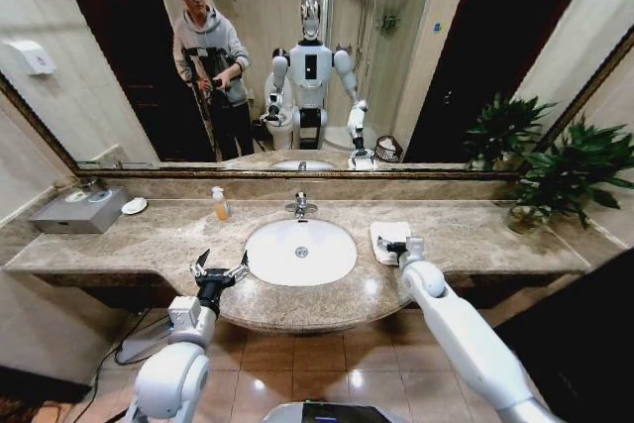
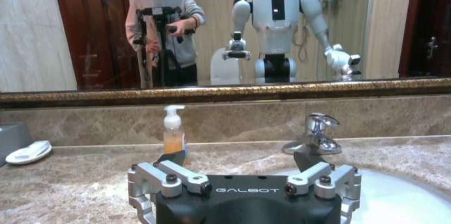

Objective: Pick up the towel from the sink counter and wipe the mirror surface.

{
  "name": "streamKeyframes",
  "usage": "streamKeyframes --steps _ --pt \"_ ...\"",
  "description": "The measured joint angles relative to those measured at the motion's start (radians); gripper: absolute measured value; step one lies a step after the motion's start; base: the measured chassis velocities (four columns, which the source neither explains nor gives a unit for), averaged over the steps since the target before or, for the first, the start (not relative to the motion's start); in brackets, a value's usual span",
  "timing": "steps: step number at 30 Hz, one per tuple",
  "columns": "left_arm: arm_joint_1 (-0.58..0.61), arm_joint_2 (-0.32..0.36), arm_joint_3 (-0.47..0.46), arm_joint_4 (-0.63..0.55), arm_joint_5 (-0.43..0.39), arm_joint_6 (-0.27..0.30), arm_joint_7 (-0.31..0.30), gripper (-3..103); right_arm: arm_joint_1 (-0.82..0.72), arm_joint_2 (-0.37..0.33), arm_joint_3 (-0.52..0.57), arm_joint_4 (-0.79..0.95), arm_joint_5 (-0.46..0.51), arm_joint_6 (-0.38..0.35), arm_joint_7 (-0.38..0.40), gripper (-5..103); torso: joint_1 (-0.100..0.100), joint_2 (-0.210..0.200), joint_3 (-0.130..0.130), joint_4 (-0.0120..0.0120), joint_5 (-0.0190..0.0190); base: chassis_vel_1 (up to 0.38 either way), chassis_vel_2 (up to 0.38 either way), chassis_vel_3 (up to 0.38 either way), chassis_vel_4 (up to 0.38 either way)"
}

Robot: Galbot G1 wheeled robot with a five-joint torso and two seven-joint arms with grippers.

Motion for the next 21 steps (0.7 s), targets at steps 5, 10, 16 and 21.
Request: streamKeyframes --steps 5,10,16,21 --pt "0.0 0.0 0.0 0.0 0.0 0.0 0.0 100 0.011 0.012 -0.004 -0.008 0.005 -0.002 -0.001 100 0.0 0.0 0.0 0.0001 -0.0001 0.0 0.0 0.0 0.0" --pt "0.0 0.0 0.0 0.0 0.0 0.0 0.0 100 0.024 0.012 -0.011 -0.033 0.01 -0.009 -0.011 100 0.0 0.0 0.0 0.0001 -0.0002 0.0 0.0 0.0 0.0" --pt "0.0 0.0 0.0 0.0 0.0 0.0 0.0 100 0.028 0.005 -0.009 -0.046 0.015 -0.029 -0.025 88 0.0 0.0 0.0 0.0002 -0.0003 0.0 0.0 0.0 0.0" --pt "0.0 0.0 0.0 0.0 0.0 0.0 0.0 100 0.024 -0.008 -0.012 -0.041 0.023 -0.032 -0.025 72 0.0 0.0 0.0 0.0003 -0.0002 0.0 0.0 0.0 0.0"
